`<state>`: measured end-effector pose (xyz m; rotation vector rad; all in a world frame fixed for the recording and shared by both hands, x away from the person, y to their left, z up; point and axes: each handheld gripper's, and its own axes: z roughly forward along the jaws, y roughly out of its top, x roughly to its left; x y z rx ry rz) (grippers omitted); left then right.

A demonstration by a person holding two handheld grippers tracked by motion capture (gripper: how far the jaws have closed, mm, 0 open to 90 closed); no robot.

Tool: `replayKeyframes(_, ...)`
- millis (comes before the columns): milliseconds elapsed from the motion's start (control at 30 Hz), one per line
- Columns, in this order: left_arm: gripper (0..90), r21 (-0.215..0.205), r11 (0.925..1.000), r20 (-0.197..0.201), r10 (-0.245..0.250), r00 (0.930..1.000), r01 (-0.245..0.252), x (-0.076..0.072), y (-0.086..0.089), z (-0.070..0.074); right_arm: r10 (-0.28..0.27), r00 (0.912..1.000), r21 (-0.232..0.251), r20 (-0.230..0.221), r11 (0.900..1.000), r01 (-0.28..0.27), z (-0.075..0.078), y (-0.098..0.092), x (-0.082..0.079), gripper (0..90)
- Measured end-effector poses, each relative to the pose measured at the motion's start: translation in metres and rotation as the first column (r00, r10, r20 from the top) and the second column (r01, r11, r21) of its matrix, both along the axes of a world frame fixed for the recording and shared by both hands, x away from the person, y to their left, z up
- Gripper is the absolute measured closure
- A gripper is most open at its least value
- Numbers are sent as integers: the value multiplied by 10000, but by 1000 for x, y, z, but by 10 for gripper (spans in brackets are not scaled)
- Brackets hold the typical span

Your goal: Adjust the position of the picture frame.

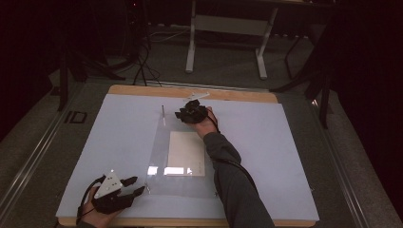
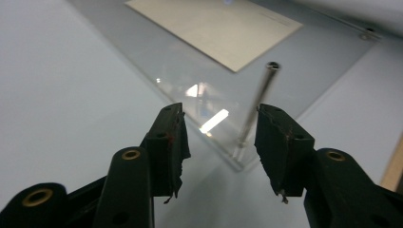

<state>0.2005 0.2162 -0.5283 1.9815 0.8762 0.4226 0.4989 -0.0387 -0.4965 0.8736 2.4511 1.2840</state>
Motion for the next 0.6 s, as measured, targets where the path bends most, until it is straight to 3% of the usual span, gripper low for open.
replayKeyframes(233,619,45,9980,-27,-629,9980,629,8,-17,-2,100,9999,69,56,9999,-100,1,11,3,693)
replayKeyframes(500,776,234,9969,-24,-749,9972,750,11,-23,-3,336,9994,-4,55,9994,-336,-6,36,11,695)
replayKeyframes(600,817,91,9974,-60,-719,9974,719,12,-21,-4,312,9995,-5,-17,9995,-312,-8,45,16,684)
